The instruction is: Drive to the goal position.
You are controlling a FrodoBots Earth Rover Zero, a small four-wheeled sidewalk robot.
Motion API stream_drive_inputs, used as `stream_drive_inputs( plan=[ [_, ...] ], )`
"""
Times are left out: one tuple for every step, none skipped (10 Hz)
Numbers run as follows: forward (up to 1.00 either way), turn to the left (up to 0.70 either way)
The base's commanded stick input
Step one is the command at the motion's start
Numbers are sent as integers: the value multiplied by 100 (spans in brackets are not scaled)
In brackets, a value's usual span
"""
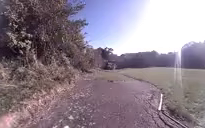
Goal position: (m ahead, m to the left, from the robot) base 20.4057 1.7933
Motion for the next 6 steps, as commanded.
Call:
stream_drive_inputs(
  plan=[
    [2,0],
    [5,0],
    [5,0],
    [5,0],
    [7,0],
    [15,0]
  ],
)
